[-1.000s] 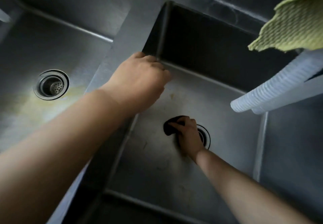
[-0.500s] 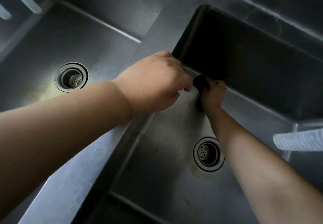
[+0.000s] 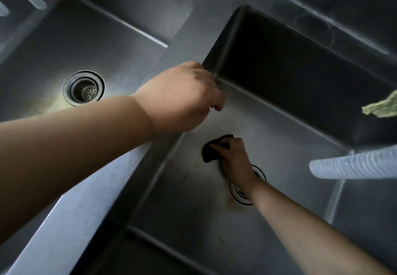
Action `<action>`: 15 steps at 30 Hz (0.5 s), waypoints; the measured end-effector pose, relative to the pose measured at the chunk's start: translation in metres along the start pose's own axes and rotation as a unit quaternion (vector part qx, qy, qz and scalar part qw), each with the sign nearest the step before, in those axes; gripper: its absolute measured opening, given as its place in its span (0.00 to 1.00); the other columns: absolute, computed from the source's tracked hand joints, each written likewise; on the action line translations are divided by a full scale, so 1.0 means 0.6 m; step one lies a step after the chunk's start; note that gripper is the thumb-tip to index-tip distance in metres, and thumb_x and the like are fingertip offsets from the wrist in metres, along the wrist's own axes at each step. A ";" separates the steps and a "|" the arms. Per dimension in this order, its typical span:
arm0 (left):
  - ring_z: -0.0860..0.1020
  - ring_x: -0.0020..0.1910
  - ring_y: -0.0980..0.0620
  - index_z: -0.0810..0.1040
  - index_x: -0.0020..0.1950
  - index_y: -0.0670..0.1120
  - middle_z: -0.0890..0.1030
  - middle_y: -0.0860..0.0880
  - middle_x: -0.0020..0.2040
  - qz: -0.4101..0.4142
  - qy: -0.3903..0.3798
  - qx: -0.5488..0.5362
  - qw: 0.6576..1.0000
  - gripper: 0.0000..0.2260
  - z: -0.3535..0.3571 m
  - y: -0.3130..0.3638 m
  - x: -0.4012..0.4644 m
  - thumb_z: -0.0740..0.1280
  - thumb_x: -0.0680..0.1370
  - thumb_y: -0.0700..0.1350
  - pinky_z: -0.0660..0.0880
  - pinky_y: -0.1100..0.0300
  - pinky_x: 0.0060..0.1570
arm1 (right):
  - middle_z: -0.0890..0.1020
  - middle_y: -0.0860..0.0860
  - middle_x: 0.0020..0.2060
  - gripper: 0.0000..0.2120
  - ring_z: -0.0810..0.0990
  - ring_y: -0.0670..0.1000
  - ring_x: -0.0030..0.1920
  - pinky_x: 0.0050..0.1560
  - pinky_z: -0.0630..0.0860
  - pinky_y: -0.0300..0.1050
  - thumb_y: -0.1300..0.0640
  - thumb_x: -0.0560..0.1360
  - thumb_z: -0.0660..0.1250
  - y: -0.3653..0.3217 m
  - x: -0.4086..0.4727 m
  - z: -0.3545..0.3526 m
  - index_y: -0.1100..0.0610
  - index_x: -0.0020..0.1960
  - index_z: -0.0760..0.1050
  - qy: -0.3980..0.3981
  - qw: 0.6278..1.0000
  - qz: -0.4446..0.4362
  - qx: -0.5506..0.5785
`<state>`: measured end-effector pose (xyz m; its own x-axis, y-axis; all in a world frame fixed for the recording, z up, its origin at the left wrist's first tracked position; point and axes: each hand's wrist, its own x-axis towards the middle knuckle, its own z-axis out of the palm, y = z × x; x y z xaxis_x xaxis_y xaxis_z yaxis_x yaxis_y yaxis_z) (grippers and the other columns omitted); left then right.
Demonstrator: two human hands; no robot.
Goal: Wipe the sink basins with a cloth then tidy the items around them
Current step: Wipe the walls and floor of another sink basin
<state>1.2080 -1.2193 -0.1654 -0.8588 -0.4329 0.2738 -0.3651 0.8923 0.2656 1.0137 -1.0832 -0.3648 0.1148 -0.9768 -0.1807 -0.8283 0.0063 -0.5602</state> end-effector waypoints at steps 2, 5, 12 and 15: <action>0.80 0.43 0.46 0.83 0.45 0.47 0.83 0.51 0.40 0.002 0.004 0.000 1.000 0.11 0.002 -0.001 0.000 0.65 0.68 0.37 0.72 0.55 0.50 | 0.73 0.60 0.57 0.19 0.69 0.58 0.58 0.58 0.66 0.45 0.68 0.74 0.61 -0.004 0.035 -0.034 0.54 0.62 0.76 0.049 0.998 0.015 -0.035; 0.80 0.42 0.46 0.82 0.44 0.47 0.83 0.51 0.40 0.005 0.015 -0.003 1.000 0.10 0.006 -0.004 0.001 0.67 0.67 0.36 0.71 0.56 0.49 | 0.74 0.62 0.58 0.17 0.70 0.60 0.59 0.60 0.65 0.46 0.67 0.75 0.61 0.026 0.126 -0.069 0.57 0.62 0.76 0.129 0.987 0.066 -0.072; 0.80 0.42 0.46 0.82 0.43 0.47 0.83 0.51 0.38 0.005 0.015 0.005 1.000 0.09 0.011 -0.006 0.000 0.67 0.67 0.36 0.70 0.55 0.49 | 0.66 0.60 0.66 0.21 0.63 0.61 0.66 0.65 0.61 0.55 0.61 0.75 0.64 -0.011 0.235 -0.076 0.54 0.67 0.71 0.163 0.973 0.158 -0.044; 0.80 0.42 0.46 0.81 0.42 0.48 0.83 0.51 0.38 0.001 0.014 0.008 1.000 0.08 0.011 -0.006 0.001 0.67 0.68 0.37 0.72 0.54 0.49 | 0.71 0.57 0.60 0.14 0.69 0.55 0.59 0.65 0.66 0.54 0.55 0.76 0.63 -0.009 0.227 -0.057 0.56 0.61 0.73 0.165 0.977 0.120 -0.062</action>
<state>1.2063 -1.2217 -0.1720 -0.8493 -0.4347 0.2994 -0.3694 0.8947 0.2512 1.0152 -1.2238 -0.3584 -0.2566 -0.9664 -0.0134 -0.8720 0.2374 -0.4280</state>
